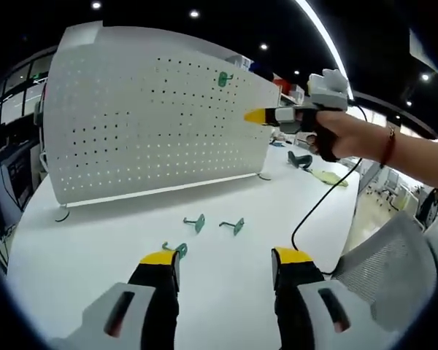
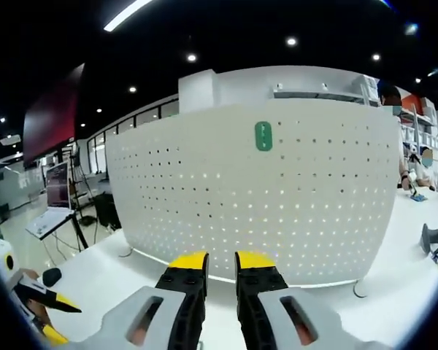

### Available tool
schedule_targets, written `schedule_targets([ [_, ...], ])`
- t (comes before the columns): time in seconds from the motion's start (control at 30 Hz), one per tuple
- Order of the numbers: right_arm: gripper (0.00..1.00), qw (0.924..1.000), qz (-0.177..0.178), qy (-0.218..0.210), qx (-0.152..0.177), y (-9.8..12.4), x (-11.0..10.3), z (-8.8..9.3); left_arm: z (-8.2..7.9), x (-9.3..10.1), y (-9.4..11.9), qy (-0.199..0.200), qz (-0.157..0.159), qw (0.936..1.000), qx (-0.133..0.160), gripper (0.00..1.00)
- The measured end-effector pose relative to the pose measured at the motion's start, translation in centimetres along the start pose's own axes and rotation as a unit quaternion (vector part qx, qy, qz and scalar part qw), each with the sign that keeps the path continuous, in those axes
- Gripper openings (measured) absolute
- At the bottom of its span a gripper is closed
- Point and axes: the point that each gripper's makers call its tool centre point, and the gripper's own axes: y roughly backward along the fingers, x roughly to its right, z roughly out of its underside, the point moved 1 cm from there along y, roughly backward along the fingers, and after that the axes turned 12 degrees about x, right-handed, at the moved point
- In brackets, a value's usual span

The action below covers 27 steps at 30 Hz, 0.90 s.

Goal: Insert the hook assembly into the mounting plate slot until the hook locks in place.

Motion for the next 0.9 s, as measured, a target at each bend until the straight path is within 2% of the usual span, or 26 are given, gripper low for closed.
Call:
schedule_targets([
  [0.7, 0.13, 0.9996, 0.001, -0.015, -0.026, 2.6, 0.0, 2.9, 1.9, -1.1, -1.3, -0.003, -0.001, 0.9998, -0.022, 0.49],
  [0.9, 0.13, 0.9993, 0.002, -0.02, -0.031, 3.0, 0.0, 3.5, 1.9, -1.5, -2.0, -0.003, 0.0, 0.9996, -0.026, 0.48],
])
